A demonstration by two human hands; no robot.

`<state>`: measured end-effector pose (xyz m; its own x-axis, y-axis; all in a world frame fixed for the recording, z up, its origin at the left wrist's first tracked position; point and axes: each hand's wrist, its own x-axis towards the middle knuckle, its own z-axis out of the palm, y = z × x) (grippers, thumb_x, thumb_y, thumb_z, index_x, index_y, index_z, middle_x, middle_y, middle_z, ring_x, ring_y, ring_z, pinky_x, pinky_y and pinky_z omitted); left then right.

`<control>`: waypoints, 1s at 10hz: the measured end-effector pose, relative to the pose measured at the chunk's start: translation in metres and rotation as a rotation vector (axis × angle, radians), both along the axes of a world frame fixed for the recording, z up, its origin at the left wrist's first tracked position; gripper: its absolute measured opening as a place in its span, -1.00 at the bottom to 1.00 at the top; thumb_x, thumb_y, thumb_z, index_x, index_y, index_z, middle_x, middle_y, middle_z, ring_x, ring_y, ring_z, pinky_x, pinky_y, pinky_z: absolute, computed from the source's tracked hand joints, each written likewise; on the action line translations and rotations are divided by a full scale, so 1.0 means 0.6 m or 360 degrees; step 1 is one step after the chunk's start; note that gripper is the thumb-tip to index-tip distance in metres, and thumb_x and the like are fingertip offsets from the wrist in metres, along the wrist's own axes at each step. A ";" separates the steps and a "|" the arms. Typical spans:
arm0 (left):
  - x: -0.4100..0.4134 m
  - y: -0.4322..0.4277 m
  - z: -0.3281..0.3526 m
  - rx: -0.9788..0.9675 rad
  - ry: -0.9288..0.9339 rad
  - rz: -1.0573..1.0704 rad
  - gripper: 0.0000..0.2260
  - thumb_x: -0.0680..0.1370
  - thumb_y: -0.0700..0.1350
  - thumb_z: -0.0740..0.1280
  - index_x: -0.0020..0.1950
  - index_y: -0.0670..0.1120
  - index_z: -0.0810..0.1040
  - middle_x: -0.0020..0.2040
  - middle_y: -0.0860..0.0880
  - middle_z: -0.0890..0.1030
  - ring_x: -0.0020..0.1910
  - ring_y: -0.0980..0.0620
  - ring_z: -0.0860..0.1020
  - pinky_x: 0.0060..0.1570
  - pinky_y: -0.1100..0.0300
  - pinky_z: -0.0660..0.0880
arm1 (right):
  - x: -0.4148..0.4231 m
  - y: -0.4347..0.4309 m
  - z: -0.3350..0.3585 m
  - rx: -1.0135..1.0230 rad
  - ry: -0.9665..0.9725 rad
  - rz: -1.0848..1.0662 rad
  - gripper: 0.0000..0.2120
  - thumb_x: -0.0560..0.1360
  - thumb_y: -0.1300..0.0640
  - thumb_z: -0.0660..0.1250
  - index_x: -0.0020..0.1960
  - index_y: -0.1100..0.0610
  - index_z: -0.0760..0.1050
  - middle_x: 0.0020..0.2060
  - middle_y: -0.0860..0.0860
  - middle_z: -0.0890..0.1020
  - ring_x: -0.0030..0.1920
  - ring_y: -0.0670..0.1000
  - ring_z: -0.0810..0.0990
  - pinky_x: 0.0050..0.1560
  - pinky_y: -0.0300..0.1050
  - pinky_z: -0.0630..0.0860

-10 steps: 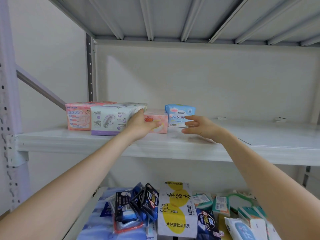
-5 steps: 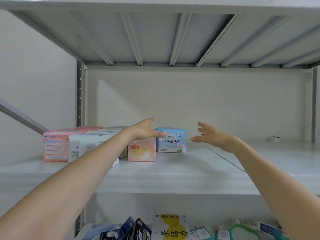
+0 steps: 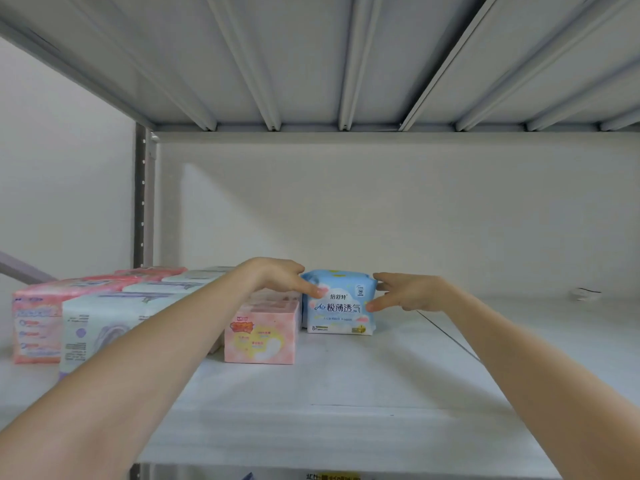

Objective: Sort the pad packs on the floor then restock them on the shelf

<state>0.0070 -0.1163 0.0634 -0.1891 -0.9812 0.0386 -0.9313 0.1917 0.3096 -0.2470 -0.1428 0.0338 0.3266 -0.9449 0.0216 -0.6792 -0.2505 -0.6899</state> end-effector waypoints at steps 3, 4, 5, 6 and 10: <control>0.012 -0.015 -0.012 0.0101 0.0043 -0.0134 -0.39 0.46 0.38 0.25 0.38 0.05 0.45 0.31 -0.07 0.52 0.00 -0.02 0.40 0.04 0.10 0.33 | 0.016 -0.010 -0.016 0.0010 -0.0021 0.0048 -0.45 0.51 0.01 0.40 0.42 -0.15 0.27 0.32 -0.27 0.39 0.41 -0.07 0.29 0.39 0.08 0.22; 0.013 -0.020 -0.017 0.0089 0.0077 -0.0138 -0.42 0.48 0.35 0.25 0.39 0.04 0.45 0.21 0.01 0.51 0.06 -0.01 0.46 0.18 0.12 0.35 | 0.017 -0.010 -0.016 0.0008 -0.0024 0.0024 -0.44 0.50 0.01 0.40 0.43 -0.15 0.26 0.31 -0.27 0.39 0.40 -0.08 0.29 0.41 0.10 0.22; 0.014 -0.024 -0.021 0.0066 0.0069 -0.0150 -0.42 0.50 0.34 0.24 0.41 0.04 0.43 0.18 0.05 0.50 0.12 -0.03 0.49 0.27 0.10 0.33 | 0.015 -0.010 -0.019 0.0014 -0.0030 0.0028 -0.41 0.50 0.01 0.40 0.45 -0.14 0.24 0.36 -0.27 0.37 0.41 -0.08 0.29 0.41 0.10 0.23; 0.011 -0.018 -0.024 0.0050 0.0123 -0.0165 -0.45 0.51 0.31 0.25 0.40 0.05 0.44 0.32 0.04 0.53 0.29 -0.03 0.49 0.39 0.02 0.32 | 0.016 -0.007 -0.021 0.0004 -0.0054 -0.0002 -0.40 0.49 0.02 0.41 0.46 -0.08 0.25 0.39 -0.22 0.39 0.41 -0.06 0.30 0.41 0.11 0.23; 0.010 0.028 -0.019 -0.0435 0.0073 0.0046 -0.15 0.44 0.36 0.31 0.53 -0.16 0.22 0.52 -0.05 0.28 0.48 -0.04 0.27 0.37 0.12 0.22 | 0.007 0.037 -0.025 -0.0351 -0.0233 -0.0184 -0.23 0.48 0.04 0.43 0.55 0.10 0.10 0.45 0.09 0.34 0.42 0.05 0.35 0.30 -0.07 0.32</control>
